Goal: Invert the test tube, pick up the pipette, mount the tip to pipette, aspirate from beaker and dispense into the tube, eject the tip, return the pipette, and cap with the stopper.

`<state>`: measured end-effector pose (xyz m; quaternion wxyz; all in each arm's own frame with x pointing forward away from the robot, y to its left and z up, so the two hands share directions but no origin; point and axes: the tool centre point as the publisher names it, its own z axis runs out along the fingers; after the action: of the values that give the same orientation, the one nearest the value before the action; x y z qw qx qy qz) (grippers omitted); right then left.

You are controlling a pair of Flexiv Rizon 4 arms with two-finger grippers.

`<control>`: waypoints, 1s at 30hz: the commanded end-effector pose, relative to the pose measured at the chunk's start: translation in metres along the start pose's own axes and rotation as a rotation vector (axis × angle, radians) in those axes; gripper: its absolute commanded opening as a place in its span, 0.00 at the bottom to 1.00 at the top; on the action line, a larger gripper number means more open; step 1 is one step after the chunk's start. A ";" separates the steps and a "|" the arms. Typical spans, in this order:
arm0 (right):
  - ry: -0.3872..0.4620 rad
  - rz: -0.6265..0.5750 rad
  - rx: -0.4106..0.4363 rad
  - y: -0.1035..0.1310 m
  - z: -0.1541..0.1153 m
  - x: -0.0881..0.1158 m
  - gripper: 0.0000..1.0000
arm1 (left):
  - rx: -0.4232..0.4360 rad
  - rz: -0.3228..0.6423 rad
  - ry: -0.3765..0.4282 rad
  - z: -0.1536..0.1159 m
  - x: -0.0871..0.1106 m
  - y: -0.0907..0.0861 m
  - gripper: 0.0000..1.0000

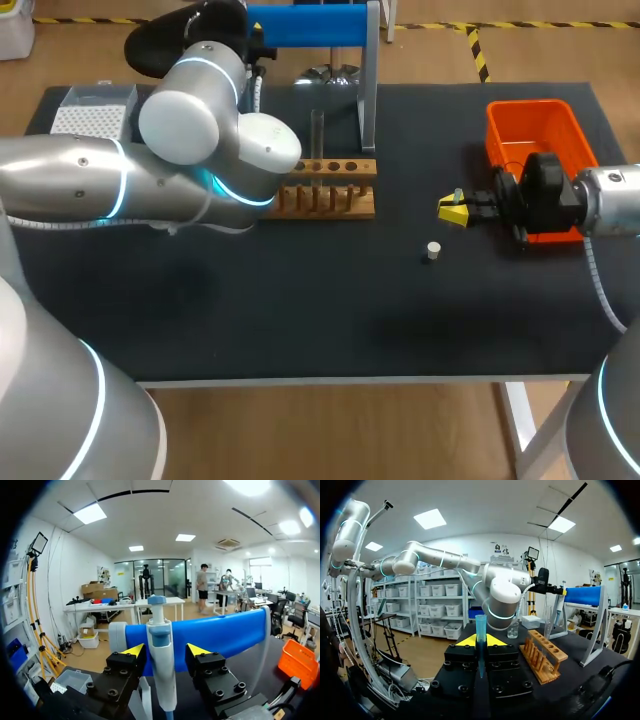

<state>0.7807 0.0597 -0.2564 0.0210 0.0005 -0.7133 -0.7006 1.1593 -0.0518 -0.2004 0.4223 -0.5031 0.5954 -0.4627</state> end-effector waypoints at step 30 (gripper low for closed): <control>-0.001 0.000 0.001 0.000 0.000 0.001 0.00 | 0.022 -0.007 -0.016 0.014 -0.001 0.005 0.48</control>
<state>0.7807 0.0597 -0.2564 0.0210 0.0005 -0.7133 -0.7006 1.1675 -0.0498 -0.2036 0.4277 -0.5053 0.5883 -0.4644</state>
